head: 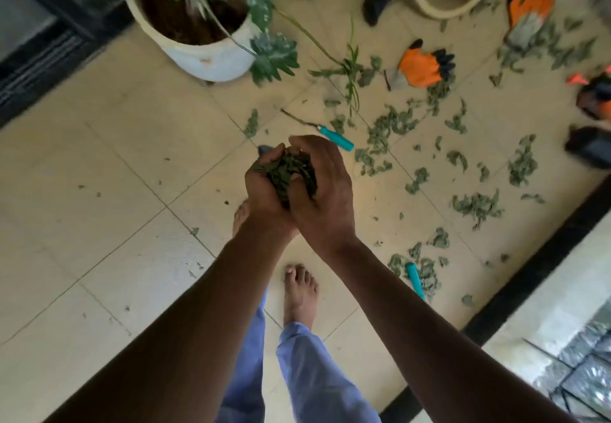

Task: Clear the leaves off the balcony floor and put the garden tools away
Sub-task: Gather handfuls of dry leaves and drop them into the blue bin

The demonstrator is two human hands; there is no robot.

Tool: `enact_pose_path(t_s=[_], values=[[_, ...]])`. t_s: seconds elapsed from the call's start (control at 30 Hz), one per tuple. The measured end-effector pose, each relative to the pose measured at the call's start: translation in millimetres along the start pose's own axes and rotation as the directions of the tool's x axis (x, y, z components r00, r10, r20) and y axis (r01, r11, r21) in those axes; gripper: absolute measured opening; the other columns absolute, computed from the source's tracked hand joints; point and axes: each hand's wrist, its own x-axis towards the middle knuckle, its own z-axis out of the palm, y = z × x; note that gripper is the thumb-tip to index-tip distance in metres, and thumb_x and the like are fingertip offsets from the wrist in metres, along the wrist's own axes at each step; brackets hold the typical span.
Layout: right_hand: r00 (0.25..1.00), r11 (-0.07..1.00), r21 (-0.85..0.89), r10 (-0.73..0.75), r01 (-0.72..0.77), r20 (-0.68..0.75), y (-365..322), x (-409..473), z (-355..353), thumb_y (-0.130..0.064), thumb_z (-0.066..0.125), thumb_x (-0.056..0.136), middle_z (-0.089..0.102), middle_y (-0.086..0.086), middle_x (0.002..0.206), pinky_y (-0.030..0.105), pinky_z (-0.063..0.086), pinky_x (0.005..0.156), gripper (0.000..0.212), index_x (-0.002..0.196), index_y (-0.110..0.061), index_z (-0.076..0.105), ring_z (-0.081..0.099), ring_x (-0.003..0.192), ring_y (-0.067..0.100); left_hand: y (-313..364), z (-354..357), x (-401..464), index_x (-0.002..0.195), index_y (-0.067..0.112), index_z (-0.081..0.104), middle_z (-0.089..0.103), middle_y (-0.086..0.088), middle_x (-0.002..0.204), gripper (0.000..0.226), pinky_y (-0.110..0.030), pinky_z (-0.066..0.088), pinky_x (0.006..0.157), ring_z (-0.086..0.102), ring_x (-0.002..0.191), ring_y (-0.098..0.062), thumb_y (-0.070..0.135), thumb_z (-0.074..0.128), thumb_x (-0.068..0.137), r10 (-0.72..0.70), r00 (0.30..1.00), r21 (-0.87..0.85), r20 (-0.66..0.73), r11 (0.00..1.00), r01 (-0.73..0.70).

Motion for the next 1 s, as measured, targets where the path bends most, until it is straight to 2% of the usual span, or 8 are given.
enact_pose_path(t_s=[0.07, 0.17, 0.27, 0.4, 0.57, 0.77, 0.87, 1.0], values=[[0.999, 0.997, 0.068, 0.032, -0.033, 0.011, -18.7, 0.6, 8.4, 0.003, 0.051, 0.081, 0.067, 0.008, 0.119, 0.036, 0.052, 0.098, 0.045, 0.123, -0.003, 0.066, 0.061, 0.114, 0.02, 11.5, 7.1, -26.1, 0.064, 0.007, 0.072, 0.068, -0.006, 0.067, 0.056, -0.024, 0.059, 0.062, 0.071, 0.062, -0.021, 0.026, 0.037, 0.105, 0.027, 0.998, -0.097, 0.055, 0.995, -0.022], [0.977, 0.941, 0.261, 0.201, -0.214, 0.076, -55.8, -2.6, 22.5, -0.002, 0.049, 0.088, 0.072, 0.002, 0.113, 0.035, 0.054, 0.096, 0.038, 0.118, -0.007, 0.072, 0.066, 0.109, 0.013, 29.3, -3.9, -59.7, 0.087, 0.009, 0.072, 0.073, -0.007, 0.081, 0.031, -0.032, 0.059, 0.072, 0.074, 0.073, -0.025, 0.037, 0.06, 0.094, 0.103, 0.988, -0.234, -0.116, 0.964, -0.128], [0.922, 0.793, 0.473, 0.359, -0.383, 0.145, -92.7, -3.9, 35.6, -0.006, 0.053, 0.091, 0.077, 0.003, 0.101, 0.027, 0.055, 0.086, 0.027, 0.105, -0.006, 0.077, 0.07, 0.1, 0.013, 46.2, -13.2, -98.3, 0.107, 0.01, 0.07, 0.075, -0.013, 0.108, 0.044, -0.041, 0.058, 0.089, 0.074, 0.098, -0.033, 0.051, 0.064, 0.09, 0.174, 0.973, -0.31, -0.15, 0.926, -0.214], [0.828, 0.611, 0.564, 0.466, -0.556, 0.312, -137.8, -16.7, 71.8, -0.017, 0.06, 0.085, 0.073, 0.019, 0.106, 0.04, 0.057, 0.092, 0.023, 0.096, -0.01, 0.079, 0.069, 0.106, 0.031, 75.8, -44.1, -140.0, 0.106, 0.008, 0.074, 0.07, -0.02, 0.122, 0.056, -0.049, 0.048, 0.108, 0.067, 0.115, -0.038, 0.059, 0.054, 0.093, 0.307, 0.934, -0.43, -0.185, 0.829, -0.358], [0.708, 0.598, 0.42, 0.402, -0.683, 0.58, -178.5, -58.1, 148.9, -0.016, 0.072, 0.082, 0.076, 0.004, 0.103, 0.033, 0.057, 0.088, 0.023, 0.104, -0.015, 0.077, 0.072, 0.102, 0.02, 122.3, -115.4, -178.6, 0.111, 0.009, 0.073, 0.069, -0.014, 0.115, 0.029, -0.044, 0.045, 0.112, 0.064, 0.117, -0.034, 0.028, 0.057, 0.096, 0.464, 0.846, -0.522, -0.262, 0.669, -0.529], [0.556, 0.654, 0.237, 0.335, -0.718, 0.761, -224.9, -137.6, 254.8, -0.007, 0.075, 0.081, 0.073, -0.003, 0.113, 0.036, 0.057, 0.098, 0.04, 0.12, -0.018, 0.072, 0.071, 0.11, 0.019, 183.6, -233.8, -218.1, 0.133, 0.015, 0.067, 0.071, -0.014, 0.115, 0.048, -0.047, 0.053, 0.103, 0.066, 0.119, -0.039, 0.004, 0.048, 0.091, 0.491, 0.76, -0.572, -0.426, 0.506, -0.646], [0.471, 0.529, 0.242, 0.355, -0.813, 0.807, -257.0, -172.6, 305.4, 0.002, 0.055, 0.086, 0.068, 0.011, 0.126, 0.035, 0.059, 0.093, 0.041, 0.123, -0.008, 0.069, 0.07, 0.107, 0.023, 216.1, -286.7, -250.2, 0.132, 0.011, 0.067, 0.067, -0.016, 0.122, 0.053, -0.049, 0.049, 0.108, 0.064, 0.123, -0.04, 0.002, 0.046, 0.084, 0.486, 0.723, -0.596, -0.491, 0.418, -0.685], [0.314, 0.363, 0.183, 0.344, -0.914, 0.885, -309.7, -231.5, 384.4, -0.004, 0.048, 0.086, 0.07, 0.012, 0.111, 0.042, 0.057, 0.097, 0.043, 0.124, 0.0, 0.067, 0.07, 0.103, 0.028, 269.3, -366.6, -305.0, 0.129, 0.007, 0.068, 0.066, -0.016, 0.121, 0.044, -0.052, 0.046, 0.109, 0.066, 0.112, -0.038, 0.017, 0.049, 0.09, 0.516, 0.664, -0.604, -0.541, 0.311, -0.734]])
